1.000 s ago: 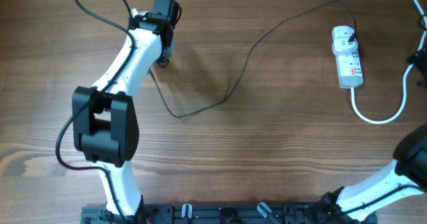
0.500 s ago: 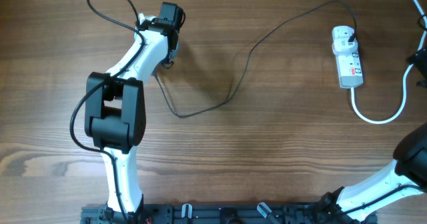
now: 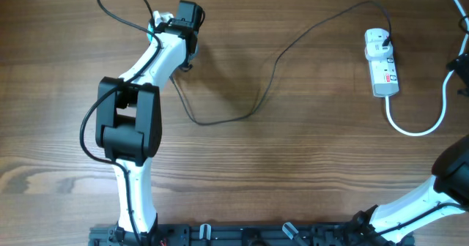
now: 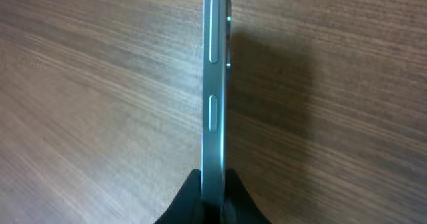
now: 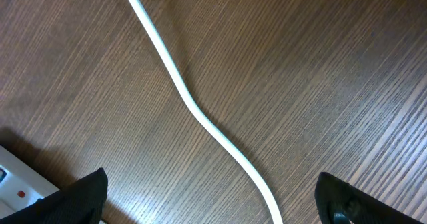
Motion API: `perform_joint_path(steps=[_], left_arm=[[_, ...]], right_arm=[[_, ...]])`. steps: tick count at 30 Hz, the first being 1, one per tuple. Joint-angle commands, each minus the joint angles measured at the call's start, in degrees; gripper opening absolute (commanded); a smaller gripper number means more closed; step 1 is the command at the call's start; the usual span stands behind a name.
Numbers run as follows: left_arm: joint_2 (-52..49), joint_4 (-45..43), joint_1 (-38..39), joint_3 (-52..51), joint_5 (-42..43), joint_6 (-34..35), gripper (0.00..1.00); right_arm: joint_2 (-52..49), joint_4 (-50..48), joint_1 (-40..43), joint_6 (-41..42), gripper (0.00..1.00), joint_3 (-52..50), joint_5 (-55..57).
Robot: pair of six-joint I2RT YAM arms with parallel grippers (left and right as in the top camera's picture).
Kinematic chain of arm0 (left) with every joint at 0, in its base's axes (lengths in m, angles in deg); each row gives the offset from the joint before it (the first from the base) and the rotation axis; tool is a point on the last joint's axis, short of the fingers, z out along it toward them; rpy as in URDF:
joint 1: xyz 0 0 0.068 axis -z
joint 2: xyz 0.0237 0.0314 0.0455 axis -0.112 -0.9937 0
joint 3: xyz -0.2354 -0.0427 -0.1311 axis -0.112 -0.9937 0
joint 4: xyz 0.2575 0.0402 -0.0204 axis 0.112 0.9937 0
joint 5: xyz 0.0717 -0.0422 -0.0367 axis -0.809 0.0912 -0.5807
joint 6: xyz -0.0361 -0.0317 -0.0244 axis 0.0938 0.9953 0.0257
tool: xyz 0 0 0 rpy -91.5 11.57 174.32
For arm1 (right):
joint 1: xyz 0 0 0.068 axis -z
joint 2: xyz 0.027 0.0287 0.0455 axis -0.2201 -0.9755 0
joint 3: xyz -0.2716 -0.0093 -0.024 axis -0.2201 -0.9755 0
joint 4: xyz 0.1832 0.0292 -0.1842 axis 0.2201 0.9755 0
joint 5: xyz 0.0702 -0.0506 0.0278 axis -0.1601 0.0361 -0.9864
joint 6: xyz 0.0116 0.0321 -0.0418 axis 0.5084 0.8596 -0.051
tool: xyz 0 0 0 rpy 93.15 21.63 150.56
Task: Plug charger to phone and switch on socket
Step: 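Carry the phone with the left gripper to the upper left and lower it, then open the left gripper on the phone and retract the right arm to rest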
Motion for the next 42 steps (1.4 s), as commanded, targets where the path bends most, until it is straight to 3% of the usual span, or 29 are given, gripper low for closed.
perform_joint_path(steps=[1,3,7,11,17,22,27,42], left_arm=[[-3.1,-0.5,-0.3,0.2,0.3,0.1,0.45],[-3.1,-0.5,-0.3,0.2,0.3,0.1,0.75],[-0.7,-0.6,-0.3,1.0,0.3,0.1,0.84],[8.1,-1.6,-0.3,1.7,0.5,1.3,1.0],[23.0,-1.3,-0.6,1.7,13.6,5.0,1.0],[27.7,0.9,-7.1,1.7,32.7,6.5,1.0],[27.6,10.1,-10.8,1.7,33.3,6.4,1.0],[27.6,10.4,-10.8,1.7,33.3,6.4,1.0]], right_arm=[[1.2,-0.1,-0.2,-0.1,1.0,0.7,1.2],[1.2,-0.1,-0.2,-0.1,1.0,0.7,1.2],[1.2,-0.1,-0.2,-0.1,1.0,0.7,1.2],[1.2,-0.1,-0.2,-0.1,1.0,0.7,1.2],[1.2,-0.1,-0.2,-0.1,1.0,0.7,1.2],[1.2,-0.1,-0.2,-0.1,1.0,0.7,1.2],[1.2,-0.1,-0.2,-0.1,1.0,0.7,1.2],[1.2,-0.1,-0.2,-0.1,1.0,0.7,1.2]])
